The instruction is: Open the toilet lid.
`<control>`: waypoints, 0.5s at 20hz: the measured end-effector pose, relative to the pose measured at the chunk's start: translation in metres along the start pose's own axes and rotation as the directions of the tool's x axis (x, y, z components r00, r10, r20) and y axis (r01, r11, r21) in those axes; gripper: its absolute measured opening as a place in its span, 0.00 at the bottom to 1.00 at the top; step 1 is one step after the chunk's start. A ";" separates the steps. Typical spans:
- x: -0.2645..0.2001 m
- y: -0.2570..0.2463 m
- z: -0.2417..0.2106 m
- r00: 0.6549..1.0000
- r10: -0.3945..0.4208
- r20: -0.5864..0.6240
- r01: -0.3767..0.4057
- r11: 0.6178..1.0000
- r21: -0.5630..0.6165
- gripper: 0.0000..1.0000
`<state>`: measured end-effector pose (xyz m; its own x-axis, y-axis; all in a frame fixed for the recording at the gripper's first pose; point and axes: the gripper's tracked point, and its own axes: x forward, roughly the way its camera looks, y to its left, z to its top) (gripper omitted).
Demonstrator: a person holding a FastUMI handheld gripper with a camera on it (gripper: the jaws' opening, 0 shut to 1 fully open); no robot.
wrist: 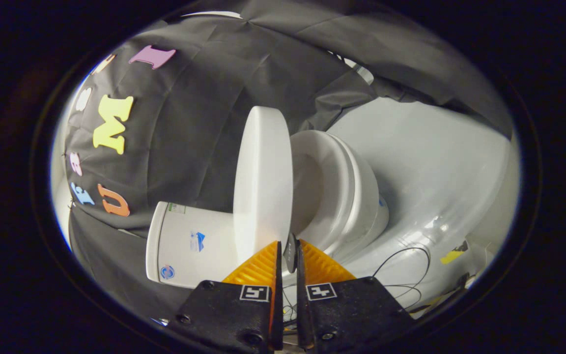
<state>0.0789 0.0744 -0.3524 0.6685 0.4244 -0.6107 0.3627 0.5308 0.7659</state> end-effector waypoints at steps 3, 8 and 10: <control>-0.006 0.016 0.000 1.000 0.009 0.005 -0.009 0.999 -0.031 0.14; -0.016 0.065 -0.004 0.999 0.048 0.020 -0.044 0.989 -0.144 0.14; -0.017 0.078 -0.006 0.999 0.043 0.025 -0.038 0.981 -0.192 0.14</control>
<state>0.0921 0.1129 -0.2839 0.6997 0.4284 -0.5717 0.2061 0.6451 0.7357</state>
